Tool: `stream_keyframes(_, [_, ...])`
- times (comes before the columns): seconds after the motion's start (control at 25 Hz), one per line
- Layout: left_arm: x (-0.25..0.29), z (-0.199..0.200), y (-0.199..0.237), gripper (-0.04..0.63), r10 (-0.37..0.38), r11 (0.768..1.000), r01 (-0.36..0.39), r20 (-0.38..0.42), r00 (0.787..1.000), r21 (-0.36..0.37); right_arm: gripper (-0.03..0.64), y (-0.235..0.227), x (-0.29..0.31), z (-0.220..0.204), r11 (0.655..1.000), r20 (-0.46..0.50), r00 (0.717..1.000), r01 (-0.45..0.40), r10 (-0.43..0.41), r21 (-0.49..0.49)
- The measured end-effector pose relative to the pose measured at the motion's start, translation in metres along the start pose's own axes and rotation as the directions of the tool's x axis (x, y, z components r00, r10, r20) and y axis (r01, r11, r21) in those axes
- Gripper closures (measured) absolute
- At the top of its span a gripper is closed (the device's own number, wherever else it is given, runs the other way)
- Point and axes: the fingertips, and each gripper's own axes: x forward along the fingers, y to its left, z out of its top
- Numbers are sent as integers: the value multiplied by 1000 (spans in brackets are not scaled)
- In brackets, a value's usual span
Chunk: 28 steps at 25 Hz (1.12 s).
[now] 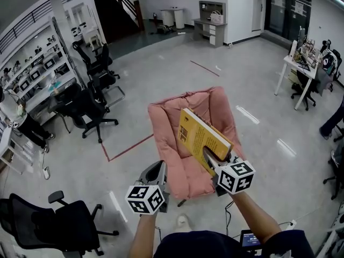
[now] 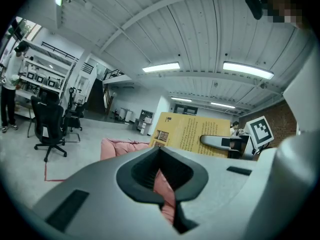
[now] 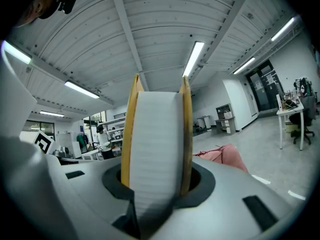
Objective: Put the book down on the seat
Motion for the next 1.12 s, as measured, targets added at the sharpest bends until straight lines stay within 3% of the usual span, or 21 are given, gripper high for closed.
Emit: stream_keyframes(1.12, [31, -1, 92, 591, -77, 995, 74, -40, 996, -71, 462, 27, 98, -20, 999, -60, 997, 51, -52, -9])
